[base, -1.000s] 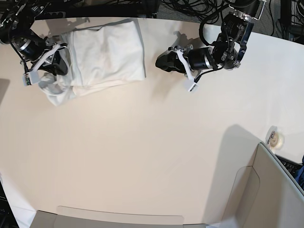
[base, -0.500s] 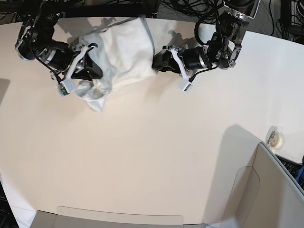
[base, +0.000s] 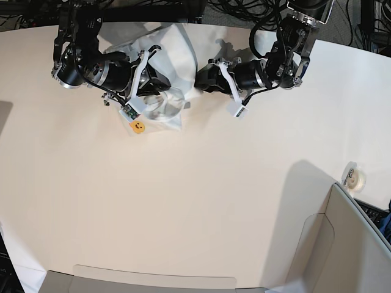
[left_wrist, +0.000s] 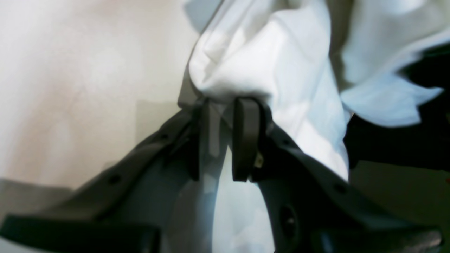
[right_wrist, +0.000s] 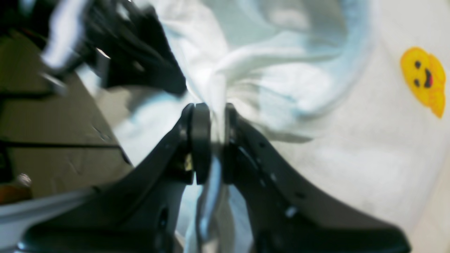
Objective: Layout the t-shirt on the table in an organized manner, then fold the t-shirt properly
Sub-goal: 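Grasp the folded bundle's sides with both grippers, then fold the bundle over onto itself with both grippers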
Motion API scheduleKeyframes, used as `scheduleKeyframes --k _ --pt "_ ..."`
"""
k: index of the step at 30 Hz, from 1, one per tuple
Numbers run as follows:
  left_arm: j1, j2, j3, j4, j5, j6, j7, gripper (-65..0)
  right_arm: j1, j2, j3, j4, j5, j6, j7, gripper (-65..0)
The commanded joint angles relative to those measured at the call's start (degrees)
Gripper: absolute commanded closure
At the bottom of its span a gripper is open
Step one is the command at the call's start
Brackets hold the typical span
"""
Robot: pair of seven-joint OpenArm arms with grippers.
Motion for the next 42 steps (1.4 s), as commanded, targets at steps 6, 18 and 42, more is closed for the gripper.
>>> scheduleKeyframes --k 6,18,42 --pt "0.46 -0.53 0.12 -0.63 5.67 2.34 4.29 -13.2 -0.31 0.51 -0.17 0.7 -4.68 -0.8 1.03 0.0" --pt "0.46 -0.44 0.03 -0.63 5.67 2.34 4.21 -13.2 -0.39 0.16 -3.87 -0.18 -7.5 -0.89 1.03 -33.4" --pt "1.16 -0.71 -13.95 11.33 5.32 2.34 5.26 -13.2 7.08 -0.63 1.67 0.34 -4.59 -0.45 1.03 -39.0"
